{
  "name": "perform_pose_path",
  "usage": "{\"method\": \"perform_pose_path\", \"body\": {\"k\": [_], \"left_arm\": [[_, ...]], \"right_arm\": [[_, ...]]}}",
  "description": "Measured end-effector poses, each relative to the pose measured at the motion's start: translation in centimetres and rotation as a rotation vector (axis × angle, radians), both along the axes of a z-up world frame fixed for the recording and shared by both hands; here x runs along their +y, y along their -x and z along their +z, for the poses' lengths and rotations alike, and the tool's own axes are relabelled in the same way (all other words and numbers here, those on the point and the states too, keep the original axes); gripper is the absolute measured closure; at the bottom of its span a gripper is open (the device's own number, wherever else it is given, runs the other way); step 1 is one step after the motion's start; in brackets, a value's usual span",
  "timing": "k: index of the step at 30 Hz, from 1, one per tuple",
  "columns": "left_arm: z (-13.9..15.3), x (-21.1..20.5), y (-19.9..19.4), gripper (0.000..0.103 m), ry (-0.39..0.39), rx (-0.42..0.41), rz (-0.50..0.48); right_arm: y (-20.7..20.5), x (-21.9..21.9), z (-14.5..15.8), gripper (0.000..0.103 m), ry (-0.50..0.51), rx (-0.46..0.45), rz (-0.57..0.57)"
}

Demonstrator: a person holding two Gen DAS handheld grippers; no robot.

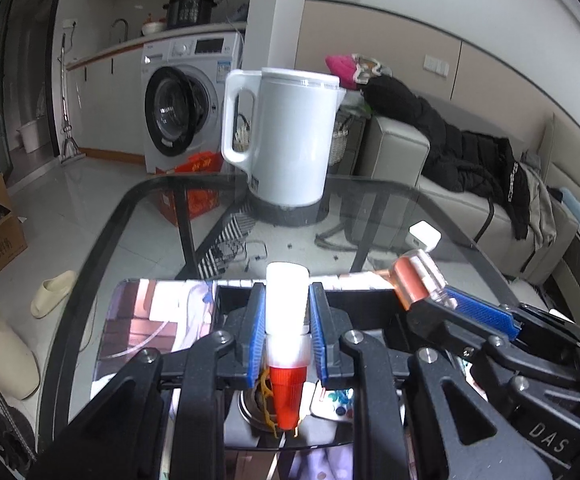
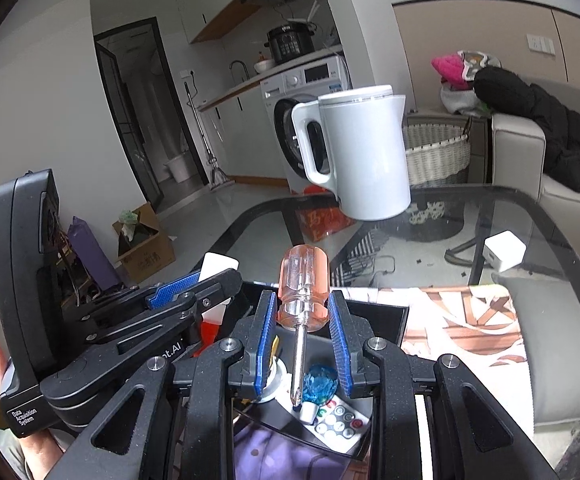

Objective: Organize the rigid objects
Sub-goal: 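Lower both items into the black box and open both tools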

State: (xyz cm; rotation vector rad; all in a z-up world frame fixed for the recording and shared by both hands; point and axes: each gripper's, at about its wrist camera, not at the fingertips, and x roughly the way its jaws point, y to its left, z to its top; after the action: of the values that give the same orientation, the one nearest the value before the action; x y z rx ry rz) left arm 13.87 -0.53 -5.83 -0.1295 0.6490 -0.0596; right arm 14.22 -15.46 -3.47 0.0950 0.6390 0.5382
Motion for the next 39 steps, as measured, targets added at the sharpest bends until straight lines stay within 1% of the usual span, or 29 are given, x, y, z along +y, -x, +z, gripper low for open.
{"method": "perform_pose_path", "body": {"k": [5,9,13,15,19,22,25,32,35,39], "left_arm": [[-1.3,-0.3,-0.8,0.084,-0.001,0.078,-0.022],[-2.5,-0.1,-1.2,0.084,0.019,0.139,-0.024],[-3.6,-0.2,-1.7,0.084,0.019,0.199,-0.024],[-3.7,-0.2,-1.6,0.085,0.014,0.208,-0.023],[-3.1,-0.5,-1.6,0.085,0.002,0.218,-0.024],[-2.9,-0.5,-1.6,0.085,0.007,0.219,-0.026],[-2.9,-0.5,-1.6,0.085,0.004,0.220,-0.024],[-3.4,-0.2,-1.5,0.083,0.019,0.217,-0.023],[-3.4,-0.2,-1.5,0.083,0.013,0.215,-0.023],[-3.5,-0.1,-1.3,0.082,0.029,0.217,-0.025]], "right_arm": [[-0.8,0.1,-1.6,0.077,-0.009,0.104,0.024],[-1.2,0.4,-2.5,0.077,0.013,0.150,0.032],[-1.9,0.5,-4.0,0.077,0.016,0.225,0.037],[-2.2,0.6,-4.7,0.077,0.019,0.263,0.041],[-2.2,0.9,-4.7,0.078,0.032,0.256,0.052],[-2.3,0.9,-5.0,0.078,0.026,0.274,0.056],[-2.3,0.9,-5.1,0.078,0.031,0.269,0.055],[-2.2,0.8,-5.0,0.078,0.022,0.269,0.054],[-2.2,0.6,-5.1,0.078,0.013,0.273,0.054],[-2.1,0.5,-5.0,0.078,0.013,0.267,0.052]]}}
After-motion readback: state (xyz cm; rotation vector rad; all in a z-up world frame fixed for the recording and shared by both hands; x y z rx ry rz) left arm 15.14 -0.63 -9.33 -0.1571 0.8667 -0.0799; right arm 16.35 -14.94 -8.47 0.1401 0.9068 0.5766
